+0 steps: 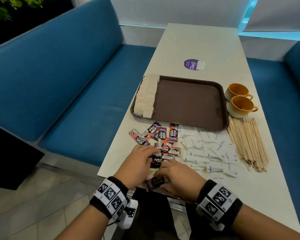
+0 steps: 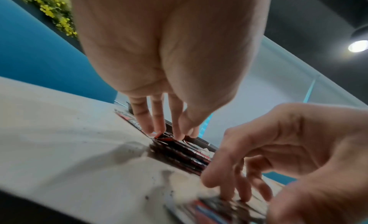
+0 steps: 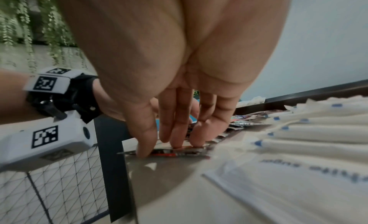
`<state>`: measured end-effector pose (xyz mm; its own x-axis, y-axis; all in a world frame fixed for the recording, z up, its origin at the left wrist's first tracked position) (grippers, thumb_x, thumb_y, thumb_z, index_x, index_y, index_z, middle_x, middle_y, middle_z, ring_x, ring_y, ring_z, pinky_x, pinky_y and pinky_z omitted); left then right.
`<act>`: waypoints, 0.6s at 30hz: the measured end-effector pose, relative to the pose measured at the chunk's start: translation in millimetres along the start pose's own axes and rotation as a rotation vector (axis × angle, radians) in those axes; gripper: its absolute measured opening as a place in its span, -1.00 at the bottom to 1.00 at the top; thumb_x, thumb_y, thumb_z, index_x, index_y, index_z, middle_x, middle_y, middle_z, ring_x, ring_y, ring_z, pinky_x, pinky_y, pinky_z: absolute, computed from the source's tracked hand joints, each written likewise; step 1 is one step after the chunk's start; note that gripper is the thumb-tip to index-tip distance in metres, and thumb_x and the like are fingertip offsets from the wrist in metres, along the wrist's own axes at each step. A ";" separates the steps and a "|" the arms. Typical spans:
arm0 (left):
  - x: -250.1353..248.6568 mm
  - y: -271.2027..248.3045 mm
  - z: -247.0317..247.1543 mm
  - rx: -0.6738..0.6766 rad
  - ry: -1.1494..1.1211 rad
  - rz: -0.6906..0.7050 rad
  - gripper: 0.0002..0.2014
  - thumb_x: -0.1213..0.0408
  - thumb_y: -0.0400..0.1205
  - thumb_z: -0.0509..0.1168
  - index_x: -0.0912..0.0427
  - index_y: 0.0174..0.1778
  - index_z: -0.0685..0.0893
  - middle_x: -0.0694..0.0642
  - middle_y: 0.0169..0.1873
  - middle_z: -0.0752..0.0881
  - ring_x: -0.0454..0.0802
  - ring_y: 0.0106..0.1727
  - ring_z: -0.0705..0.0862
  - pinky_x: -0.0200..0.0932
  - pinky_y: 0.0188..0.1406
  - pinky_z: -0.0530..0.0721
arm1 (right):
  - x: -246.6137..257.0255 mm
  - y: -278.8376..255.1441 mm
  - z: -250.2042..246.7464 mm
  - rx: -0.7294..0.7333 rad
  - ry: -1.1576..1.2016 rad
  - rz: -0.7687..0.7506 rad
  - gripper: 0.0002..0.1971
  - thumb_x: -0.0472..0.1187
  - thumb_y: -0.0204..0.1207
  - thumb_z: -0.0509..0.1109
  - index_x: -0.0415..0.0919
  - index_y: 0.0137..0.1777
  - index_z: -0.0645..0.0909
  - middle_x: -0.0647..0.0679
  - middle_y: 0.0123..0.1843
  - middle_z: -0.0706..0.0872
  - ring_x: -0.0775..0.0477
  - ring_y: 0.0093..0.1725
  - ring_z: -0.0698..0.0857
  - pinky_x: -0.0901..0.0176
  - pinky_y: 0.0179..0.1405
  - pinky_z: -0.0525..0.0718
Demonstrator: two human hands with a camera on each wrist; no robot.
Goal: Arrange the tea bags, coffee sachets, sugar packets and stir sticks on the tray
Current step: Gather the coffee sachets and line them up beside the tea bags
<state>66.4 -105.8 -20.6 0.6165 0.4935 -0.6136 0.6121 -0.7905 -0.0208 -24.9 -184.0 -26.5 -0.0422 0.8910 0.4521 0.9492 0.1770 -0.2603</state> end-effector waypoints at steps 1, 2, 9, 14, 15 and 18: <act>0.2 2.2 2.1 0.010 0.018 -0.006 -0.58 0.37 0.73 0.27 -0.04 0.50 0.63 -0.10 0.40 0.64 -0.08 0.46 0.41 -0.17 0.56 0.36 | -1.3 -0.5 0.7 0.013 -0.019 -0.004 -0.65 -0.07 0.55 0.48 0.07 0.34 0.70 0.08 0.26 0.64 -0.11 0.29 0.55 -0.04 0.23 0.60; 0.6 3.5 4.1 0.017 0.044 -0.011 -0.59 0.29 0.74 0.29 -0.05 0.52 0.62 -0.10 0.40 0.65 -0.07 0.45 0.41 -0.19 0.54 0.36 | -2.5 -1.0 1.0 0.026 -0.032 -0.006 -0.65 -0.04 0.55 0.50 0.07 0.34 0.70 0.07 0.28 0.63 -0.12 0.30 0.55 -0.04 0.22 0.61; 4.4 5.4 9.8 -0.009 0.141 -0.059 -0.60 0.06 0.70 0.38 -0.11 0.48 0.64 -0.10 0.22 0.59 -0.08 0.32 0.39 -0.18 0.45 0.40 | -5.2 -4.5 4.1 0.053 -0.060 -0.053 -0.65 0.02 0.47 0.58 0.11 0.25 0.74 0.05 0.13 0.61 -0.06 0.19 0.59 -0.01 0.02 0.63; 7.2 8.6 6.0 -0.019 0.093 -0.070 -0.76 0.10 0.67 0.43 -0.06 0.24 0.80 -0.09 0.03 0.65 -0.04 0.16 0.57 0.02 0.27 0.59 | -0.8 -8.2 -1.9 -0.071 -0.049 -0.103 -0.82 0.09 0.60 0.40 0.14 0.10 0.79 0.09 -0.03 0.67 -0.05 0.03 0.66 -0.03 -0.15 0.66; 8.0 9.4 3.3 -0.033 0.078 -0.078 -0.80 0.11 0.67 0.43 -0.05 0.20 0.82 -0.10 0.01 0.66 -0.04 0.13 0.60 0.04 0.23 0.61 | -2.9 -7.4 -7.0 -0.101 -0.026 -0.088 -0.83 0.04 0.59 0.39 0.14 0.09 0.77 0.10 -0.03 0.69 -0.03 0.01 0.67 -0.02 -0.14 0.66; 9.2 9.9 -10.2 -0.110 0.057 -0.098 -0.85 0.15 0.66 0.44 -0.01 0.12 0.82 -0.12 -0.01 0.72 -0.07 0.03 0.68 -0.03 0.11 0.66 | -14.4 -8.7 -29.3 -0.226 0.152 0.001 -0.92 -0.06 0.53 0.45 0.07 -0.02 0.75 0.15 -0.13 0.74 0.08 -0.14 0.66 0.02 -0.11 0.68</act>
<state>83.2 -105.4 -18.4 0.5760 0.5887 -0.5672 0.7195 -0.6944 0.0099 -23.4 -210.6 -5.8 -0.0101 0.8148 0.5797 0.9954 0.0633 -0.0717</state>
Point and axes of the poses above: each hand's wrist, its own y-axis towards the middle knuckle, its own z-axis out of the palm, x = y × z, the point moved 8 cm from there along y, towards the middle knuckle
